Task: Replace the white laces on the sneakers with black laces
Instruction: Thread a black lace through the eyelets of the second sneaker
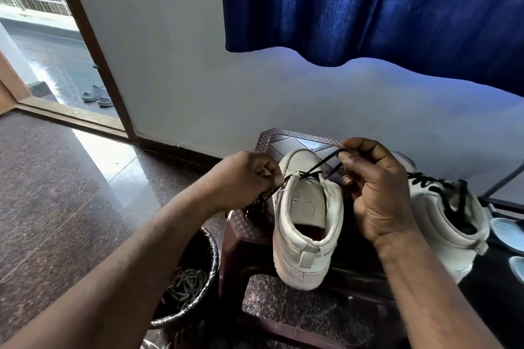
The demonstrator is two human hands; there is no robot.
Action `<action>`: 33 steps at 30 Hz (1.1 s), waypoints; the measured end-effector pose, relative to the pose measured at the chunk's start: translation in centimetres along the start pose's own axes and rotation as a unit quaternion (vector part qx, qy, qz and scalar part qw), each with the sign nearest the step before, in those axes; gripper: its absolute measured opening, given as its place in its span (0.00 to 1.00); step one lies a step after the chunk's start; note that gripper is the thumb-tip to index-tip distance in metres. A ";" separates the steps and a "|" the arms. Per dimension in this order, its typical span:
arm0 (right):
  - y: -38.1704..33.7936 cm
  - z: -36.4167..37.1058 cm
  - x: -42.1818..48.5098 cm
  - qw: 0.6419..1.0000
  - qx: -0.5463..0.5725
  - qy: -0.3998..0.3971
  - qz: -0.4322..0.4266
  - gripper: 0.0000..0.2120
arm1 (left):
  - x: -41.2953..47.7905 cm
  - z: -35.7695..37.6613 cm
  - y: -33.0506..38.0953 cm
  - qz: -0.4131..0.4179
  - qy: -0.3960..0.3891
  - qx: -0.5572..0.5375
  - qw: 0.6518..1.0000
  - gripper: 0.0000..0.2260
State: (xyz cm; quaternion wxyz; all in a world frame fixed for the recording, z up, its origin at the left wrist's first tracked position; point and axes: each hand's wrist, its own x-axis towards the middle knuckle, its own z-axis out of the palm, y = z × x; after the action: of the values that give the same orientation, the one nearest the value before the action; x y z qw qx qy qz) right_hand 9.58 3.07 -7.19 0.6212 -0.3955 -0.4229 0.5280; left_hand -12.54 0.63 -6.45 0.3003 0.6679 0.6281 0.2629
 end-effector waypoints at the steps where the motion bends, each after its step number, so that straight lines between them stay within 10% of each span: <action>1: 0.1 0.0 0.0 1.000 0.002 0.001 0.002 0.13 | 0.1 0.2 0.1 0.005 -0.003 -0.020 1.000 0.03; 13: 1.5 -0.1 -0.1 0.995 -0.068 -0.073 0.024 0.16 | 0.1 -0.6 -1.5 -0.059 -0.022 0.199 0.978 0.08; 21: 1.6 -0.1 -0.3 0.993 -0.064 -0.093 0.038 0.16 | -0.5 0.1 0.8 0.028 0.012 -0.004 1.000 0.01; 33: 1.8 -0.3 -0.4 0.991 -0.079 -0.098 0.038 0.16 | -0.2 0.2 0.0 -0.035 -0.042 0.159 0.986 0.04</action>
State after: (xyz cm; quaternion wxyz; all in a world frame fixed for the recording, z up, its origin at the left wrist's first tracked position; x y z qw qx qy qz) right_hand 9.24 2.89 -8.99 0.5228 -0.4052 -0.5067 0.5530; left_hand -12.45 0.38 -6.56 0.2254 0.6951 0.6719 0.1207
